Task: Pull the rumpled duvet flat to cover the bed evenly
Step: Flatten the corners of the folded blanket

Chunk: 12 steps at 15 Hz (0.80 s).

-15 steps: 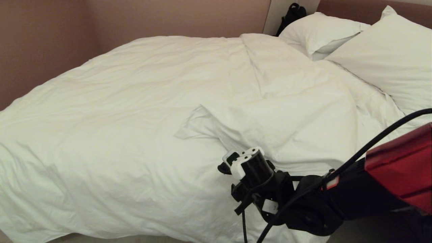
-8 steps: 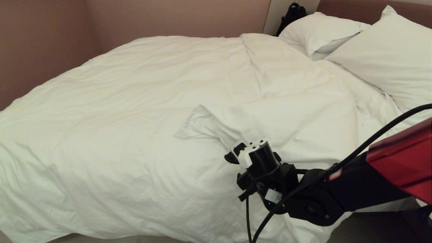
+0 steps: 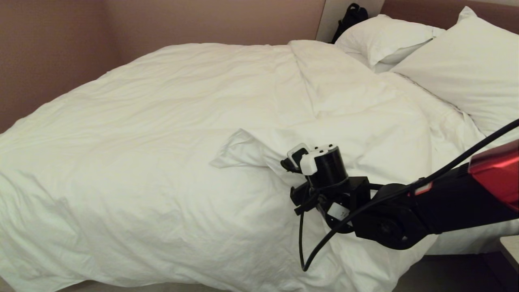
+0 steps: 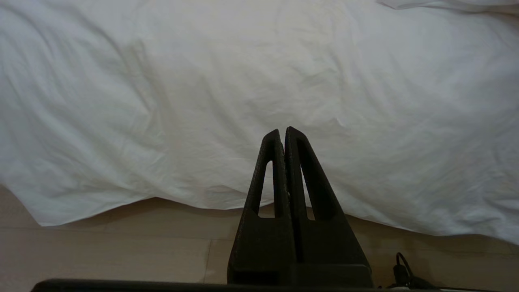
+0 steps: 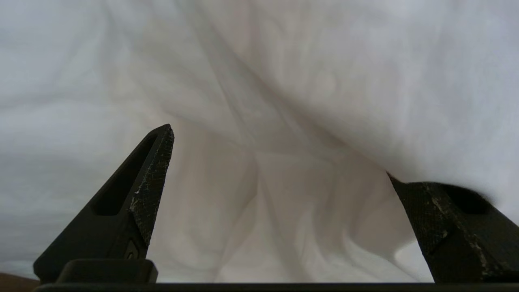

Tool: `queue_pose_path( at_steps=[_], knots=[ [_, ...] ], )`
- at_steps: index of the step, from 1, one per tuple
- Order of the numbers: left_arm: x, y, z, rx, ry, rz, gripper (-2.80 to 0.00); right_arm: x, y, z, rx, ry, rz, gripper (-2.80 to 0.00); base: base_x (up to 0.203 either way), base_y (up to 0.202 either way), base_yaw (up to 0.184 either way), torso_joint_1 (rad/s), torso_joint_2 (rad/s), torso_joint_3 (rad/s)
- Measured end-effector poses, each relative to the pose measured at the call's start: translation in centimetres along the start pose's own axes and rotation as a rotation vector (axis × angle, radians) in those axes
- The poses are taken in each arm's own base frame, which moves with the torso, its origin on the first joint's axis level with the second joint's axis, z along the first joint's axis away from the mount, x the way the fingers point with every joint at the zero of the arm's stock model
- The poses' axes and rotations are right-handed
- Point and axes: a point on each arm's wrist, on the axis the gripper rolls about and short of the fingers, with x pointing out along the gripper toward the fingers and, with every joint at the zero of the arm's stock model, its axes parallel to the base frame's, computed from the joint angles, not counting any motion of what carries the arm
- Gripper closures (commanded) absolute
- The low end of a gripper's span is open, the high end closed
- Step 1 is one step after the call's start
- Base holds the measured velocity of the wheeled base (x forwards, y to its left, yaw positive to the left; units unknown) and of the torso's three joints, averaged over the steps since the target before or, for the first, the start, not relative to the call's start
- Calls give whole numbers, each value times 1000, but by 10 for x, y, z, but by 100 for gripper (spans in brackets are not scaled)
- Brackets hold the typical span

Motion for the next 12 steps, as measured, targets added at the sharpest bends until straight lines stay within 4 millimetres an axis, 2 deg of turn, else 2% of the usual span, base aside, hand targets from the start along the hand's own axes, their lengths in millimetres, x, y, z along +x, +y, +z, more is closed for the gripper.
queue_pose_path(
  at_steps=[2, 4, 5, 8, 12],
  knots=[
    [0, 0, 0, 0, 0, 0, 0, 7, 0, -3, 2, 13, -8, -280, 0, 0, 0, 0, 0, 0],
    [0, 0, 0, 0, 0, 0, 0, 23, -6, -9, 11, 45, -35, -280, 0, 0, 0, 0, 0, 0],
    [0, 0, 0, 0, 0, 0, 0, 30, -8, -12, 15, 60, -45, 0, 0, 0, 0, 0, 0, 0],
    [0, 0, 0, 0, 0, 0, 0, 39, -10, -18, 19, 78, -47, 0, 0, 0, 0, 0, 0, 0],
    [0, 0, 0, 0, 0, 0, 0, 39, -11, -20, 21, 84, -50, 0, 0, 0, 0, 0, 0, 0]
  ],
)
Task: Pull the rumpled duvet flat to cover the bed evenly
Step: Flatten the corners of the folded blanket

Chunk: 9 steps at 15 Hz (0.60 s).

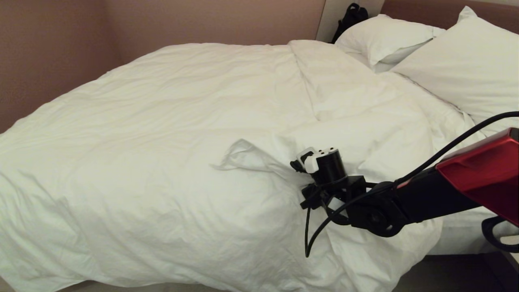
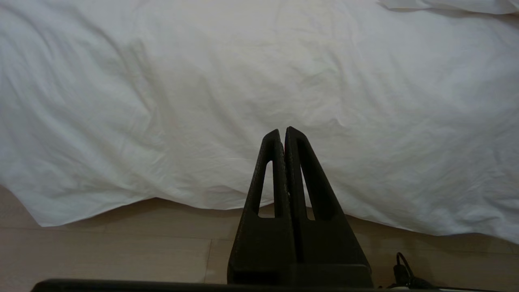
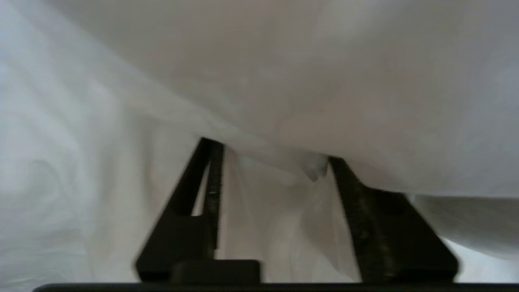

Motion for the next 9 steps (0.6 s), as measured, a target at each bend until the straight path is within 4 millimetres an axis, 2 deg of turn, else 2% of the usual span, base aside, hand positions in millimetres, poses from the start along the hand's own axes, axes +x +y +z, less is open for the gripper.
queue_pose_path(
  at_steps=[4, 9],
  knots=[
    [0, 0, 0, 0, 0, 0, 0, -7, -6, 3, 8, -12, -2, 0, 0, 0, 0, 0, 0, 0],
    [0, 0, 0, 0, 0, 0, 0, -31, -25, 6, 29, -42, -6, 0, 0, 0, 0, 0, 0, 0]
  ],
)
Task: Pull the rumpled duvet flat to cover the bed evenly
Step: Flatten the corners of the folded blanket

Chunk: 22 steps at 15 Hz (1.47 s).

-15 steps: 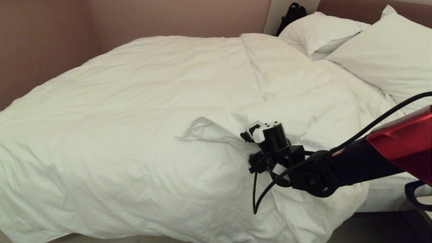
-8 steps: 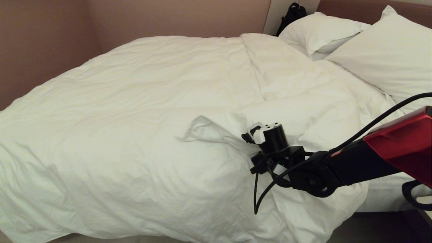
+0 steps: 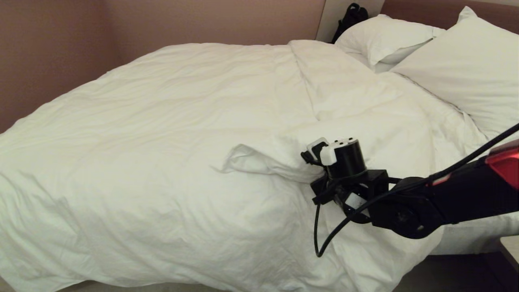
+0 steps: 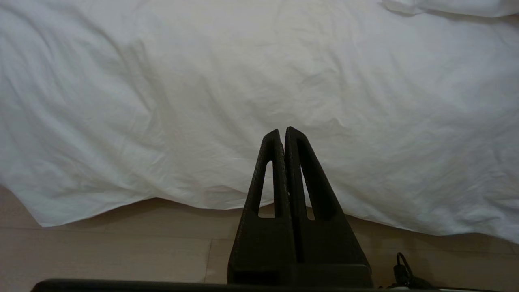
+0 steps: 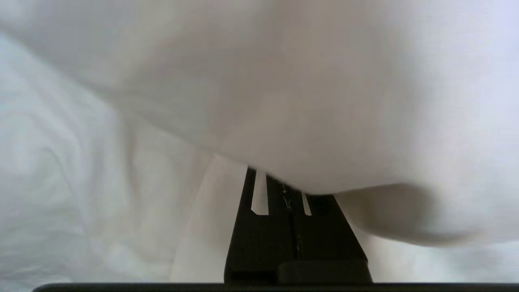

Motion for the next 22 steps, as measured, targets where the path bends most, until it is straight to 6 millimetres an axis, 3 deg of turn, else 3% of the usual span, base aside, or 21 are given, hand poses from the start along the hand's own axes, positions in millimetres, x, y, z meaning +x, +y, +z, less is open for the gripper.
queue_pose_path(
  at_steps=[6, 9, 14, 17, 22],
  knots=[
    [0, 0, 0, 0, 0, 0, 0, -49, -36, -13, 18, -26, -7, 0, 0, 0, 0, 0, 0, 0],
    [0, 0, 0, 0, 0, 0, 0, -84, -65, -18, 56, -75, -26, 0, 0, 0, 0, 0, 0, 0],
    [0, 0, 0, 0, 0, 0, 0, -134, -110, -63, 100, -83, -89, 0, 0, 0, 0, 0, 0, 0],
    [0, 0, 0, 0, 0, 0, 0, -150, -125, -91, 120, -56, -125, 0, 0, 0, 0, 0, 0, 0],
    [0, 0, 0, 0, 0, 1, 0, -185, -146, -117, 185, -111, -178, 0, 0, 0, 0, 0, 0, 0]
  ],
)
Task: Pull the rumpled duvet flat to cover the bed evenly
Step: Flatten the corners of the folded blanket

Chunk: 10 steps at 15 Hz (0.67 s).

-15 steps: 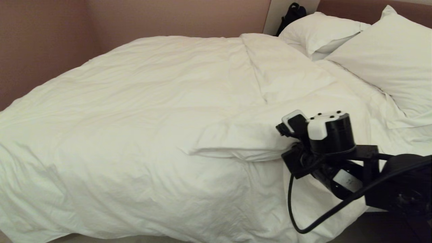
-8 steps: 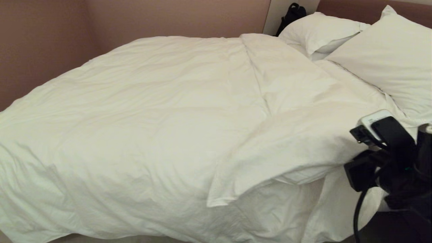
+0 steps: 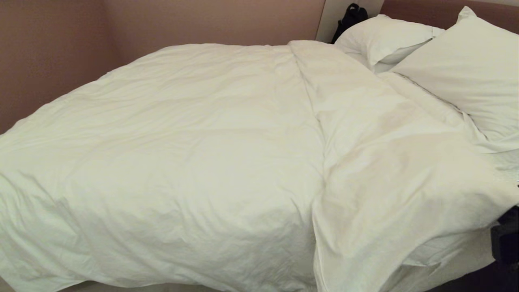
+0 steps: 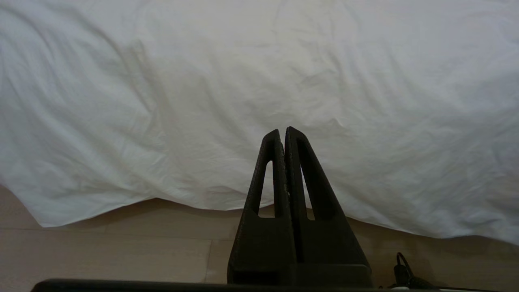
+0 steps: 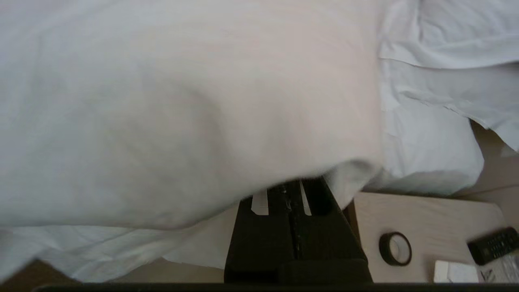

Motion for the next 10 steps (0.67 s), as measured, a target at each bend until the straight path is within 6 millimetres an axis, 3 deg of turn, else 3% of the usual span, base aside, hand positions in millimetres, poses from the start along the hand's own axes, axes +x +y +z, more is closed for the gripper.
queue_pose_path(
  at_steps=[5, 10],
  knots=[
    [0, 0, 0, 0, 0, 0, 0, -44, -35, -17, 83, -80, -53, 0, 0, 0, 0, 0, 0, 0],
    [0, 0, 0, 0, 0, -1, 0, -69, -49, -46, 96, -63, -57, 0, 0, 0, 0, 0, 0, 0]
  ],
)
